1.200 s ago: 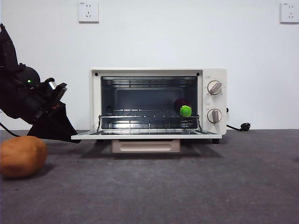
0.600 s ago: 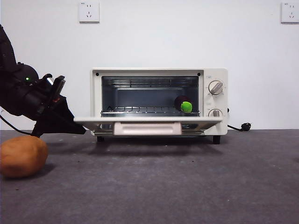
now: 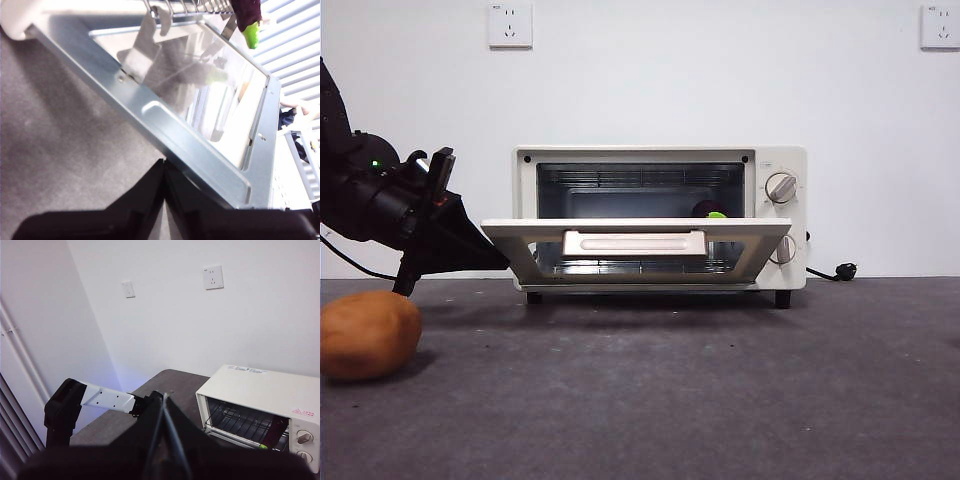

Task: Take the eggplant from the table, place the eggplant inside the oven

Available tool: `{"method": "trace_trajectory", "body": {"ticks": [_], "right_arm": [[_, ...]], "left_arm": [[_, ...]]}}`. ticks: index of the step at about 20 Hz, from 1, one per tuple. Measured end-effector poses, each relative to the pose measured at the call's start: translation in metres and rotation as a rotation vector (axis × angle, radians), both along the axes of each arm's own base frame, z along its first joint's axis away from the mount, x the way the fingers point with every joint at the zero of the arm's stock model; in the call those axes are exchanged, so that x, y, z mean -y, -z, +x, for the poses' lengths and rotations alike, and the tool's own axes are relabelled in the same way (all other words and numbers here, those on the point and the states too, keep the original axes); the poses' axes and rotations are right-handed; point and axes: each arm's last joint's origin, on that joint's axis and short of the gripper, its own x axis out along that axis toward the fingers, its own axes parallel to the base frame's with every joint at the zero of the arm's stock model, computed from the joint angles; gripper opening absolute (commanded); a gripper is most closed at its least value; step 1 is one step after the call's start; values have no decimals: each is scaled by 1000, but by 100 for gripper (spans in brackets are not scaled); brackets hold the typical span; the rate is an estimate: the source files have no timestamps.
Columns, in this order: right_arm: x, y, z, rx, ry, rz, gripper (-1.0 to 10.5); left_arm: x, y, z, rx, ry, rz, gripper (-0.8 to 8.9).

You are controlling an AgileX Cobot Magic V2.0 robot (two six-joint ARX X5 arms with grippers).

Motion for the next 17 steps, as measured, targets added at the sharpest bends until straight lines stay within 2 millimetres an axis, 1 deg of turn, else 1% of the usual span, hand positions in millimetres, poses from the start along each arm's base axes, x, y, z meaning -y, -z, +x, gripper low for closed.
{"method": "trace_trajectory", "body": {"ticks": [5, 13, 17], "right_arm": [[0, 0, 0, 0, 0, 0, -12], [0, 0, 0, 0, 0, 0, -12], [0, 0, 0, 0, 0, 0, -12]], "left_arm": [[-5, -7, 6, 49, -14, -47, -6], [-4, -42, 17, 203, -61, -100, -6], [2, -48, 21, 226, -73, -124, -6]]}}
